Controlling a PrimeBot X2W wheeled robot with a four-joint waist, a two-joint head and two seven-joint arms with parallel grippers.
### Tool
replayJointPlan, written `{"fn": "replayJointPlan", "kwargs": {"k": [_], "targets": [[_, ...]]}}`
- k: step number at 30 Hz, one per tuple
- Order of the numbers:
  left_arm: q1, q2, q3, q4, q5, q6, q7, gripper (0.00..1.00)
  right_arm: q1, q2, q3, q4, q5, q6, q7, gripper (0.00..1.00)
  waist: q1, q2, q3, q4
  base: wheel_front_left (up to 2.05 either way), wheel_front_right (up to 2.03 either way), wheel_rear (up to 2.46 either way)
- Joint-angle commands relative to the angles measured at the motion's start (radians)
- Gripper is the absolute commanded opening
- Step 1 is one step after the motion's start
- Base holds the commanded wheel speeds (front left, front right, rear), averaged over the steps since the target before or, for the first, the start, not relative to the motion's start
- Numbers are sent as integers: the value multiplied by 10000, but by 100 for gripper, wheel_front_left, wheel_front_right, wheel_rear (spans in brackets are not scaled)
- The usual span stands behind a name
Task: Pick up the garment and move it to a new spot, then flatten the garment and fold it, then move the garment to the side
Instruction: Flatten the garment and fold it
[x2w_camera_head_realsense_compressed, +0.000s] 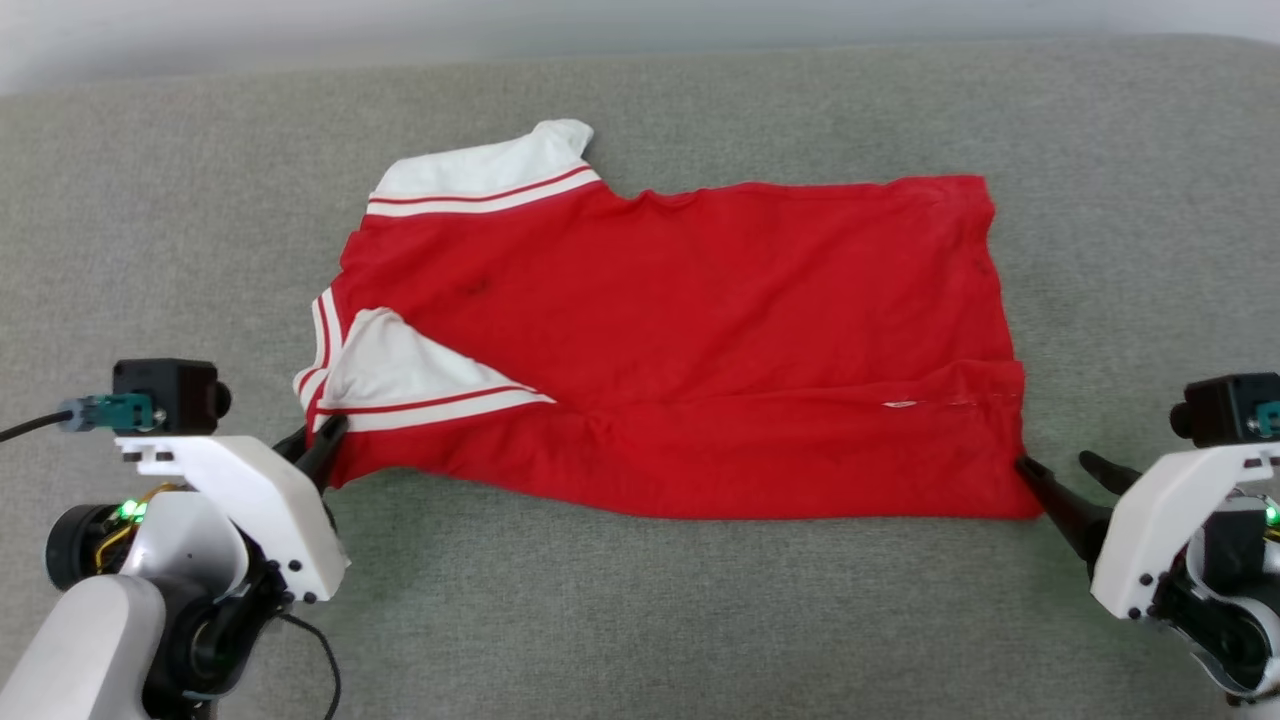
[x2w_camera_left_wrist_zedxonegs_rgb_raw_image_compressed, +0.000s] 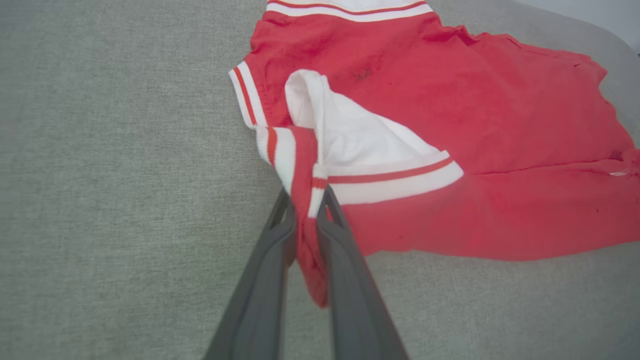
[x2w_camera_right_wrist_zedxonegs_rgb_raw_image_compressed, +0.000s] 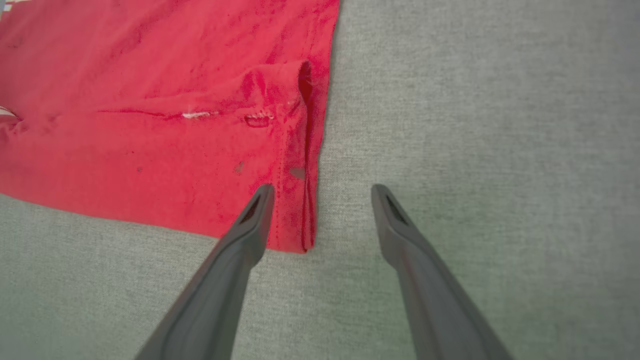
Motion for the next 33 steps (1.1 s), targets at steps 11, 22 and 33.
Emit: {"fn": "replayJointPlan", "kwargs": {"k": [11, 22, 33], "targets": [[-460, -378, -415, 57, 245, -72, -279, 0, -961, 249, 1076, 1786, 460, -4, 1376, 0, 0, -1, 514, 425, 0, 0, 0], [-176, -671, -272, 418, -7, -44, -740, 0, -1529, -335, 1362, 1529, 523, -6, 505, 0, 0, -1, -94, 397, 0, 0, 0], [1104, -847, -59, 408, -188, 371, -1193, 0, -523, -593, 1453, 910, 528, -6, 111, 0, 0, -1, -1526, 461, 0, 0, 0]]}}
